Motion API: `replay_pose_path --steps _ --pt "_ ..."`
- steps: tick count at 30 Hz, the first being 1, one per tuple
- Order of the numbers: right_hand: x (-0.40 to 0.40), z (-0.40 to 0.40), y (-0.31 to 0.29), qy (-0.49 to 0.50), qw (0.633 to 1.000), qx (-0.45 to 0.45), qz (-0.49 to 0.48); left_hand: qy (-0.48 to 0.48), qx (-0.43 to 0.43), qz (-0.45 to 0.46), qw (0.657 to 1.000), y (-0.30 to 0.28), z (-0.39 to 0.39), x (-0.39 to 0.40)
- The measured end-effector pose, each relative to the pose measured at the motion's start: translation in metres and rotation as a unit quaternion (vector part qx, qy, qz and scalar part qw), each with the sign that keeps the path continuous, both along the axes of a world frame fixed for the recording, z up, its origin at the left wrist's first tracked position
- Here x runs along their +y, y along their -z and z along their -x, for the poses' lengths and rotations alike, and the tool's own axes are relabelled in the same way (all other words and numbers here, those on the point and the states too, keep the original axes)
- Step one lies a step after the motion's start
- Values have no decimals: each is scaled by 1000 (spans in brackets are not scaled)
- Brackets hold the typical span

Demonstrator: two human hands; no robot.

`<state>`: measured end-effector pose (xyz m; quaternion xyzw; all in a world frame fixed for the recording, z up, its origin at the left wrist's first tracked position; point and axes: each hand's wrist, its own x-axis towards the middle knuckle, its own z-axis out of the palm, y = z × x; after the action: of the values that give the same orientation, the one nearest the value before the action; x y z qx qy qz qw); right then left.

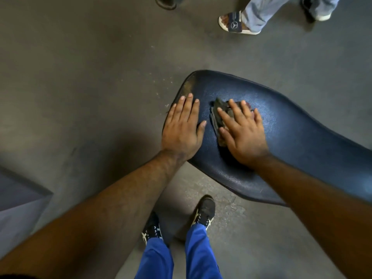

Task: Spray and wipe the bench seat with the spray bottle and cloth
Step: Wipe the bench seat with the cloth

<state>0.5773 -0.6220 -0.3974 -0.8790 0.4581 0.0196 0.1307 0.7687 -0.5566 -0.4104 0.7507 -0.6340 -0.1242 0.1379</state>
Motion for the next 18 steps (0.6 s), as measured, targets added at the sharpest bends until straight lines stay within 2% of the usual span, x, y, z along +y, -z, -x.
replay_pose_path --steps 1,3,4,5,7,8,9,10,12,13,15,16,17,18 --pt "-15 6 1 18 1000 -1 11 -5 -10 2 1000 2 1 1" --pt "-34 -6 6 187 982 -10 12 -10 -23 -2 1000 3 2 0" --pt "-34 -22 6 231 973 -13 4 -9 -29 -7 1000 2 2 0" --pt "-28 -39 4 198 980 -11 11 -7 -33 -13 999 0 2 -1" --pt "-27 -44 3 9 1000 -21 18 -3 -38 -17 999 -2 2 -1" --pt "-39 -37 3 -44 999 -24 16 -2 -40 -19 999 -1 2 -1" --pt "-58 -31 3 -30 999 -27 23 -2 -42 -21 999 0 2 -1" --pt "-75 -31 2 53 998 -23 22 -4 -45 -20 999 0 2 -1" --pt "-84 -46 6 234 972 -24 -3 -8 -50 -17 999 1 1 -2" --pt "-74 -54 5 229 973 -18 -4 -6 -48 -17 999 0 1 -2" --pt "-50 -47 2 48 999 -20 11 -3 -46 -19 999 -1 2 -2" --pt "-50 -30 2 -35 999 -19 4 -3 -48 -24 999 -2 2 -3" --pt "-61 -15 1 -62 998 -22 5 -3 -49 -30 998 -2 2 -3" --pt "-76 -7 1 -11 1000 -20 13 -4 -48 -33 998 -2 2 -2"
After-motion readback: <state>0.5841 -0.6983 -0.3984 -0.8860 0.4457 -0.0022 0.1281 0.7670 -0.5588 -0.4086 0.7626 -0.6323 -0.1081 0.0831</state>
